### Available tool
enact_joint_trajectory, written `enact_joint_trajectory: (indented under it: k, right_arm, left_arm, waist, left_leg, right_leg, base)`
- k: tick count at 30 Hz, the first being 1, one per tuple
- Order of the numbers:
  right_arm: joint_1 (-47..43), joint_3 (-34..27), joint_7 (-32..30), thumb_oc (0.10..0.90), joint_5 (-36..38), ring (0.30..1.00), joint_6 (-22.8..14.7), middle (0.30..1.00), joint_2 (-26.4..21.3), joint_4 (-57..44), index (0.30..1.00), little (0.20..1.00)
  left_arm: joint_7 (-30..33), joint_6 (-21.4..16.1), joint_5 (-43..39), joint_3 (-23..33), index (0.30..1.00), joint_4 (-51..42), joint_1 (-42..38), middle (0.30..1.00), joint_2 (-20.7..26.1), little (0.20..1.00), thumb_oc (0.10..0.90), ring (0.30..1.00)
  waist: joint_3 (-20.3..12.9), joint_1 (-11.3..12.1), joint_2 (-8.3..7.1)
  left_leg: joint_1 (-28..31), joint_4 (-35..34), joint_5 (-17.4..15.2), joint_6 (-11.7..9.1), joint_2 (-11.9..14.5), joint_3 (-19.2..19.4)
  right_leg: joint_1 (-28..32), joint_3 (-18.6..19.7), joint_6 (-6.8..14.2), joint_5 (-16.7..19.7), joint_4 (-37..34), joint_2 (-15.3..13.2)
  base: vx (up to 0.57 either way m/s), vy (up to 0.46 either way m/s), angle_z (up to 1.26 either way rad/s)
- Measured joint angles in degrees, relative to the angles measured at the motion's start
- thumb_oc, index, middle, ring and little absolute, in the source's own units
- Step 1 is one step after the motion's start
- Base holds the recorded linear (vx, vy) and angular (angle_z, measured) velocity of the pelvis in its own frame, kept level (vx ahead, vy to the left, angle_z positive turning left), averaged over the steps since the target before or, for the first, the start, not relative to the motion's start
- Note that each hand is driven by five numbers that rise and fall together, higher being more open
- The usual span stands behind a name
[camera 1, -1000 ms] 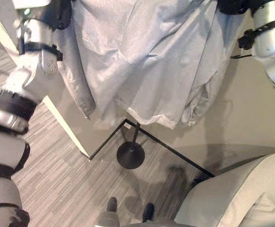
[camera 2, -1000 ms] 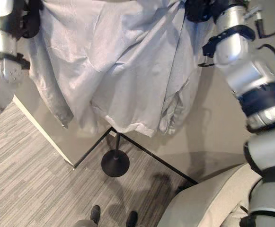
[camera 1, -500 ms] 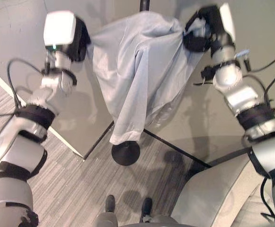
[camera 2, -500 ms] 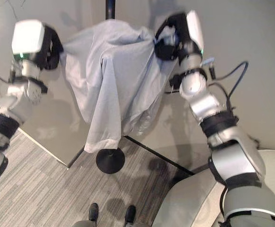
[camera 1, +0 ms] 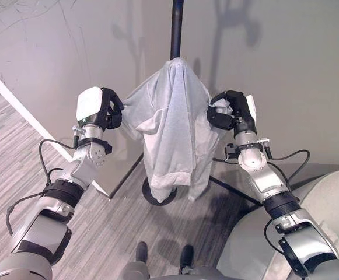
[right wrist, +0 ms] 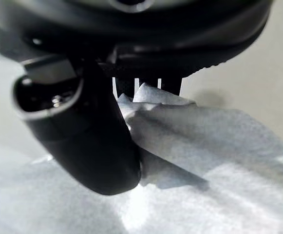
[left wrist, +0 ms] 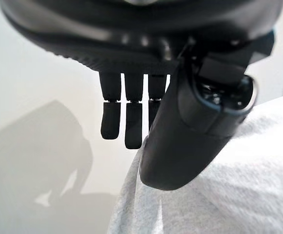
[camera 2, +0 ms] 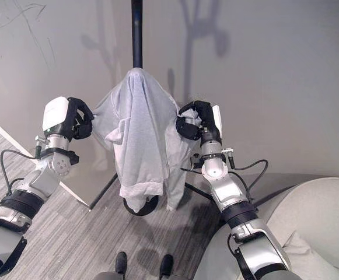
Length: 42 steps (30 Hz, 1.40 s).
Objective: Hang the clothes on the sofa on the clothes rack.
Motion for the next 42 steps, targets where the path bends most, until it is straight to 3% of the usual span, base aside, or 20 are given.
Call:
enact_joint_trajectory:
  k: [10,11,14,18,20,21,23,26,29,30,31,36,42]
  right_arm:
    - [0.3,-6.6,0.4,0.8,2.1,0.9,2.0,0.9,-7.1,-0.3,0.9,0.9]
    - [2.1,-7.1,2.5,0.8,2.2,0.9,2.2,0.9,-11.3,-2.9,0.9,0.9]
    - [6.5,-10.3,6.8,0.8,4.6,0.9,2.1,0.9,-14.6,-6.5,0.9,0.9]
    - [19.7,-20.4,10.5,0.8,6.4,0.9,1.5,0.9,-14.5,-11.3,0.9,0.9]
    - [22.3,-21.3,10.7,0.8,6.6,0.9,2.1,0.9,-14.3,-10.6,0.9,0.9]
    - [24.4,-22.7,11.5,0.8,6.5,0.9,2.1,0.9,-13.1,-11.1,0.9,0.9]
    - [30.4,-26.4,12.4,0.8,6.7,0.9,1.3,0.9,-6.0,-10.9,0.9,0.9]
    - [36.4,-24.7,13.9,0.8,6.9,0.9,2.0,0.9,0.5,-6.9,0.9,0.9]
    - [38.8,-21.9,15.7,0.8,6.3,0.9,3.5,0.9,2.9,-4.4,0.9,0.9]
    - [39.9,-21.0,16.1,0.8,6.0,0.9,3.1,0.9,5.3,-2.6,0.9,0.9]
    - [39.8,-20.2,16.4,0.8,6.1,0.9,5.0,0.9,6.8,-0.2,0.9,0.9]
    - [39.8,-13.0,17.2,0.8,5.9,0.9,5.0,0.9,10.4,12.3,0.9,0.9]
    - [36.1,-11.6,15.0,0.8,2.4,0.9,4.8,0.9,10.5,30.1,0.9,0.9]
  left_arm:
    - [-1.4,1.0,-13.2,10.2,0.9,-1.5,4.5,0.9,0.0,0.9,0.8,0.9]
    - [-2.8,-0.2,-16.3,13.4,0.9,-4.3,7.3,0.9,0.0,0.9,0.8,0.9]
    - [-4.7,-2.4,-20.7,17.7,0.9,-7.6,13.8,0.9,-0.2,0.9,0.8,0.9]
    - [-8.0,-3.3,-22.2,24.3,0.9,-14.5,27.8,0.9,-2.7,0.9,0.8,0.9]
    - [-8.5,-3.0,-22.2,25.0,0.9,-13.8,30.3,0.9,-3.4,0.9,0.8,0.9]
    - [-9.2,-3.1,-22.2,25.9,0.9,-14.2,32.0,0.9,-4.2,0.9,0.8,0.9]
    - [-10.6,-4.2,-22.4,29.2,0.9,-14.6,38.1,0.9,-8.6,0.9,0.8,0.9]
    - [-12.5,-3.8,-25.1,29.5,0.9,-10.8,42.1,0.9,-14.4,0.9,0.8,0.9]
    - [-14.5,-3.7,-27.1,28.7,0.9,-8.3,44.2,0.9,-17.9,0.9,0.8,0.9]
    - [-15.0,-4.3,-29.1,28.2,0.9,-6.0,45.1,0.9,-20.2,0.9,0.8,0.9]
    - [-15.3,-3.1,-33.1,28.4,0.9,-2.6,44.9,0.9,-22.1,0.9,0.8,0.9]
    - [-18.6,-2.6,-32.7,19.5,0.9,6.8,46.0,0.9,-22.8,0.9,0.8,0.9]
    - [-19.2,-3.3,-26.1,17.4,0.9,21.0,43.5,0.9,-22.9,0.9,0.8,0.9]
  waist:
    - [0.7,0.0,1.03]
    - [0.7,0.1,1.13]
    - [0.8,0.0,1.25]
    - [0.8,0.0,1.31]
    - [0.9,0.0,1.38]
    - [0.9,0.0,1.43]
    - [0.8,-0.1,1.52]
    - [1.1,-0.1,1.91]
    - [1.3,-0.1,2.38]
    - [1.2,0.0,2.55]
    - [1.1,-0.1,2.76]
    - [0.7,-0.4,3.21]
    - [-1.7,-1.2,3.74]
  left_leg:
    - [1.0,0.0,-0.1,0.0,0.0,0.2]
    - [1.1,0.0,-0.1,0.0,0.0,0.3]
    - [2.1,-0.1,-0.6,0.1,0.1,1.0]
    - [2.5,-0.1,-1.3,0.3,0.0,1.4]
    - [2.5,-0.1,-1.3,0.3,0.0,1.5]
    - [2.4,-0.1,-1.4,0.3,0.0,1.5]
    - [2.7,-0.1,-1.6,0.2,0.0,1.7]
    - [2.5,-0.1,-1.7,0.2,0.0,2.0]
    - [2.5,-0.1,-1.7,0.3,0.0,2.0]
    - [2.6,-0.1,-1.7,0.3,0.0,2.0]
    - [2.7,-0.1,-1.8,0.3,0.0,2.0]
    - [2.9,-0.2,-1.8,0.3,0.0,1.9]
    - [3.1,-0.2,-1.9,0.6,0.0,1.8]
  right_leg:
    - [1.0,0.0,0.0,-0.1,-0.1,0.0]
    - [1.1,0.0,0.0,-0.1,-0.1,0.0]
    - [1.8,0.5,0.0,-0.3,-0.1,0.0]
    - [2.0,1.1,-0.3,-0.5,-0.3,0.0]
    - [1.9,1.2,-0.4,-0.6,-0.1,0.0]
    - [1.8,1.3,-0.4,-0.6,-0.1,0.0]
    - [1.9,1.4,-0.6,-0.7,-0.1,0.0]
    - [1.7,1.4,-0.6,-0.7,-0.1,0.0]
    - [1.7,1.4,-0.6,-0.7,-0.1,0.0]
    - [1.7,1.4,-0.5,-0.9,-0.1,0.0]
    - [1.9,1.4,-0.7,-0.8,-0.1,0.0]
    - [2.1,1.3,-0.6,-0.9,-0.1,0.0]
    - [2.4,1.2,-0.7,-1.0,-0.3,0.0]
  base:
    - [0.03,-0.005,0.0]
    - [0.05,-0.004,-0.03]
    - [0.04,0.003,-0.1]
    - [0.03,0.011,-0.07]
    - [0.03,0.005,-0.05]
    - [0.02,0.004,-0.05]
    - [0.01,0.007,-0.06]
    - [0.01,0.004,-0.01]
    - [0.0,0.0,0.0]
    - [0.0,0.0,0.0]
    - [0.0,0.0,0.0]
    - [0.0,0.0,0.0]
    - [0.0,0.003,0.01]
